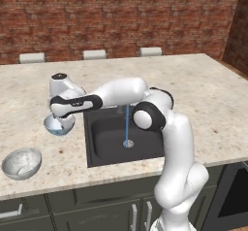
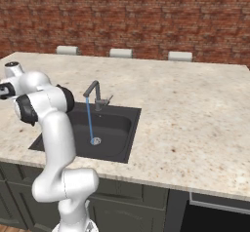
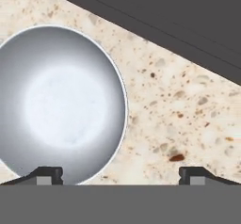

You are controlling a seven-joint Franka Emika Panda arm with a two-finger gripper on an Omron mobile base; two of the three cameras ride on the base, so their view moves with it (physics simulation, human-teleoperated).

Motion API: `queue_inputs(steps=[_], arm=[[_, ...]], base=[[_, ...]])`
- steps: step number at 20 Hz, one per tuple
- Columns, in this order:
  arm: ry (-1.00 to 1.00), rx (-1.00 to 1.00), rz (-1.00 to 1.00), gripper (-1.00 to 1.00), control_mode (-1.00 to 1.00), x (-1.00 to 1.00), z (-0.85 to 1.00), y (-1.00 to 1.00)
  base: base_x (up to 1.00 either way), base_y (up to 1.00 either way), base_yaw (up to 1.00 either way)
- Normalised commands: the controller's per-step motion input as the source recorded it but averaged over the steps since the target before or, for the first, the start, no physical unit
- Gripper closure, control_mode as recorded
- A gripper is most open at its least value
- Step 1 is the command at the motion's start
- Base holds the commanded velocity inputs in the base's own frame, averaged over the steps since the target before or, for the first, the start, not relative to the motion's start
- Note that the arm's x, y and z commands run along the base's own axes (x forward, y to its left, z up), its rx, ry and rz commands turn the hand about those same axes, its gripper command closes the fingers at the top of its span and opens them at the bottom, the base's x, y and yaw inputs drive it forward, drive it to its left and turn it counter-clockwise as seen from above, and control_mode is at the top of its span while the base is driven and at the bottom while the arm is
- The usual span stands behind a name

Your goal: Rinse each bowl for a few seconds and place them down in the sink or on the counter.

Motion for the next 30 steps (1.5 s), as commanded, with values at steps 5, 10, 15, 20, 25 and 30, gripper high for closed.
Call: queue_inputs(steps=[5, 10, 15, 20, 25, 30], arm=[[0.0, 0.01, 0.18, -1.0, -1.0, -0.45, 0.45, -0.05], [0.0, 0.02, 0.2, -1.0, -1.0, -0.46, 0.42, -0.26], [0.0, 0.0, 0.2, -1.0, -1.0, -0.36, 0.32, -0.15], [0.0, 0.04, 0.15, -1.0, -1.0, -0.42, 0.08, -0.08], [0.0, 0.0, 0.04, -1.0, -1.0, -0.39, 0.0, 0.0], [0.0, -0.01, 0.03, -1.0, -1.0, -0.26, 0.03, 0.0]], base=[[0.0, 0.0, 0.0], [0.0, 0.0, 0.0], [0.0, 0.0, 0.0], [0.0, 0.0, 0.0], [0.0, 0.0, 0.0], [0.0, 0.0, 0.0]])
